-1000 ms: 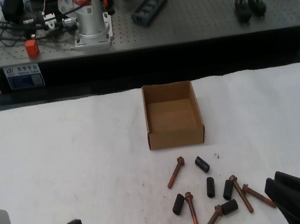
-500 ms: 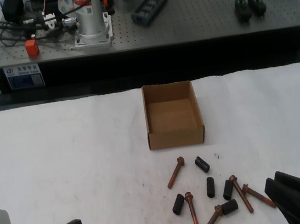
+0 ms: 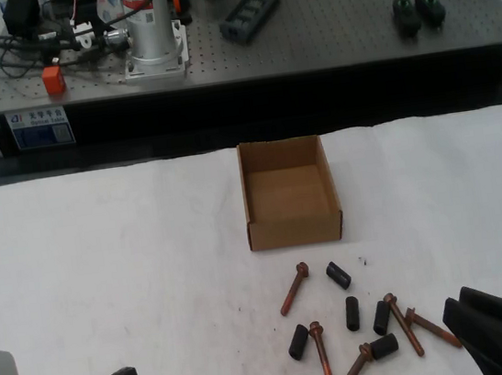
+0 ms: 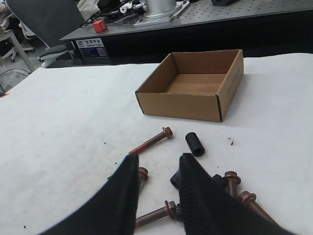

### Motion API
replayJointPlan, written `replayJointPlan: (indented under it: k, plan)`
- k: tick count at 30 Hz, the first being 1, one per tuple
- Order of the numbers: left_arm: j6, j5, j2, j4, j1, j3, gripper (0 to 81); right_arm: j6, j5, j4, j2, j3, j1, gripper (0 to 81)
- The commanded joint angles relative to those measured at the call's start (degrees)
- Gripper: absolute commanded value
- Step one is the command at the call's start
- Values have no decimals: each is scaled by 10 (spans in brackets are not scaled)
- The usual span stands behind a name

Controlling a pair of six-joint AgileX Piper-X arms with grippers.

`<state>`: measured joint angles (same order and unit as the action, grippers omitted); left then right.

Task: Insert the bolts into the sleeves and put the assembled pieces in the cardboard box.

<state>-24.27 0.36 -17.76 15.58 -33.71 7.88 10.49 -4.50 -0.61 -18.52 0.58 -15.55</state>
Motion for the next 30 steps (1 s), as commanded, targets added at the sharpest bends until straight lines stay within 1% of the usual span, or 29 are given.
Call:
replayJointPlan:
  k: [1, 7, 8, 9, 10, 12, 14, 15, 16, 17, 20, 23, 27, 30]
  plan:
    - [-6, 2, 6, -2, 0, 2, 6, 2, 0, -1, 6, -6, 1, 218]
    - [-6, 6, 6, -9, 0, 2, 1, 11, -4, -4, 6, -6, 1, 218]
    - [-6, 11, 6, -12, 0, 2, 9, 19, -5, 0, 3, -6, 1, 218]
    - [-6, 21, 6, -18, 0, 2, 34, 21, -5, 6, 1, -18, 1, 218]
    - [-6, 33, 6, -25, 0, 2, 73, 17, -5, 15, -6, -34, 1, 218]
    - [-6, 52, 6, -37, 0, 2, 181, -8, 12, 63, -29, -79, 1, 218]
    - [-6, 51, 6, -38, 0, 2, 324, -51, 30, 144, -74, -136, 1, 218]
    - [-6, 46, 6, -38, 0, 2, 382, -77, 37, 179, -105, -159, 1, 218]
    - [-6, 45, 6, -37, 0, 2, 413, -94, 45, 222, -141, -188, 1, 218]
    - [-6, 42, 6, -37, 0, 2, 427, -120, 45, 253, -173, -209, 1, 218]
    - [-6, 42, 6, -37, 0, 2, 398, -175, 65, 337, -300, -284, 1, 218]
    - [-6, 42, 6, -37, 0, 2, 368, -218, 98, 373, -421, -347, 1, 222]
    - [-6, 42, 6, -37, 0, 2, 366, -274, 142, 411, -552, -430, 2, 222]
    - [-6, 45, 6, -37, 0, 2, 366, -287, 139, 442, -628, -481, 9, 222]
